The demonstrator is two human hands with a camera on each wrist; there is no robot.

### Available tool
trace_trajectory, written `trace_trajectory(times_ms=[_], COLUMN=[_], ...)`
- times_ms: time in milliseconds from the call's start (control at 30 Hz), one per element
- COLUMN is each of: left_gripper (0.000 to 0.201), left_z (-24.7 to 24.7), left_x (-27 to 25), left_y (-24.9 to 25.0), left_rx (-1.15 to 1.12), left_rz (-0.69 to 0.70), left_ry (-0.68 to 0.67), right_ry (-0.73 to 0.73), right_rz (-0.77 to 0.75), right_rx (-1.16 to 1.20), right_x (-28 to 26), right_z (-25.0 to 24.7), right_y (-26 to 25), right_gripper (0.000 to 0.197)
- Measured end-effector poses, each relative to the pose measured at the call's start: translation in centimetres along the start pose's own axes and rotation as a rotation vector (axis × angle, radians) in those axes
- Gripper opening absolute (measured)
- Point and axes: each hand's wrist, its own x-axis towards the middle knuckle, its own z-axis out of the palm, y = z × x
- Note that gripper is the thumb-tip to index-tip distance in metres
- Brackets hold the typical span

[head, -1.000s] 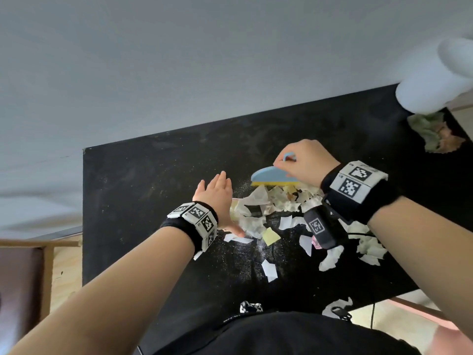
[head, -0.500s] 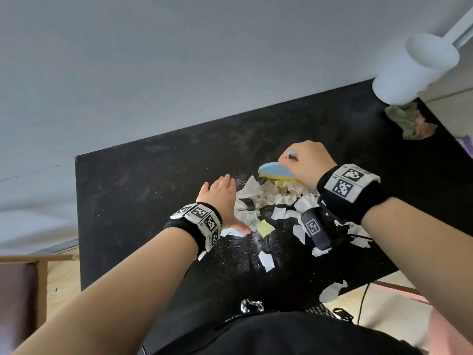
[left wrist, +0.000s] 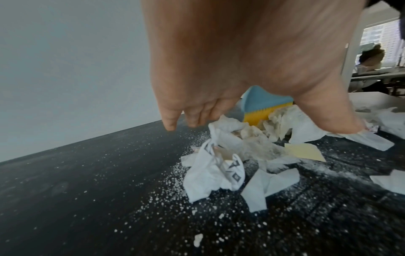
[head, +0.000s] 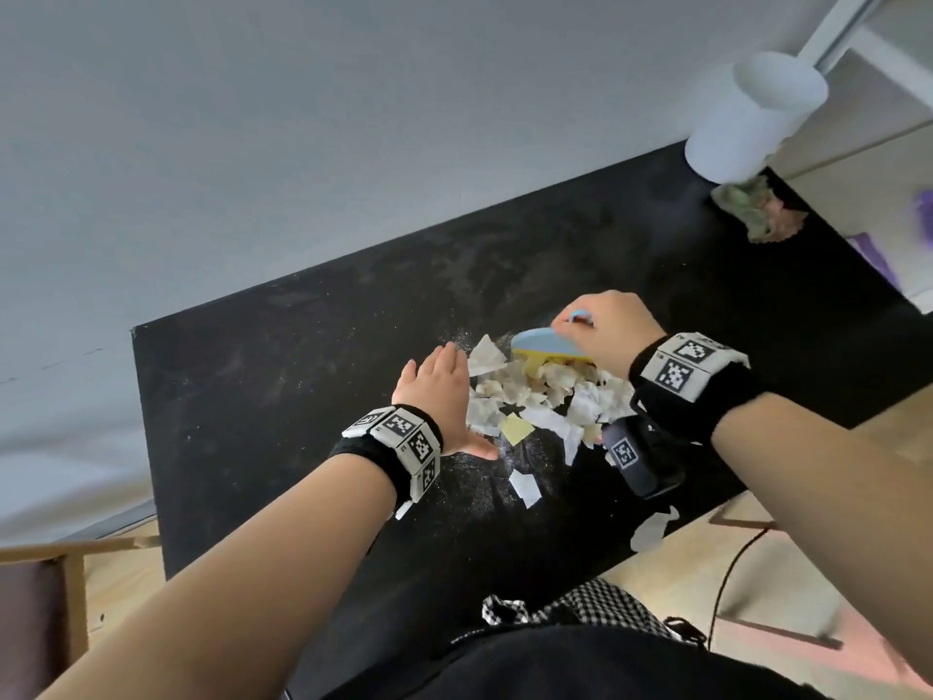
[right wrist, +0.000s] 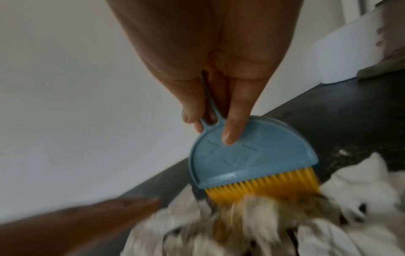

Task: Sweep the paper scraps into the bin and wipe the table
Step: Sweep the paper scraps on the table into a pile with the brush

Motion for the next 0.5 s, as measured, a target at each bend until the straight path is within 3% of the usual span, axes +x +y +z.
trace_trajectory(times_ms=[67, 167, 300, 500], left_gripper=[0.132, 0.132, 0.133, 0.132], left_z=[0.1, 0.3, 0.2, -0.4], left_x=[-0.1, -0.5, -0.8, 0.4], left_y=[0.2, 0.7, 1.8, 4.8], left_rx=[0.007, 0.022, 0.047, 0.073], left_rz=[0.014, 0.026, 0.021, 0.031], left_ry=[0.009, 0.012, 0.017, 0.026], right_ry=[0.105, 0.193, 0.084, -0.037], right_rz=[0.047, 0.161, 0.177, -0.016], right_rx=[0.045, -0.07, -0.124, 0.087], right_x=[0.1, 0.9, 1.4, -0.6], right_z=[-1.4, -2.8, -1.5, -1.3], right_y=[1.1, 3.4, 4.3, 3.0], right_gripper=[0.024, 0.025, 0.029, 0.026])
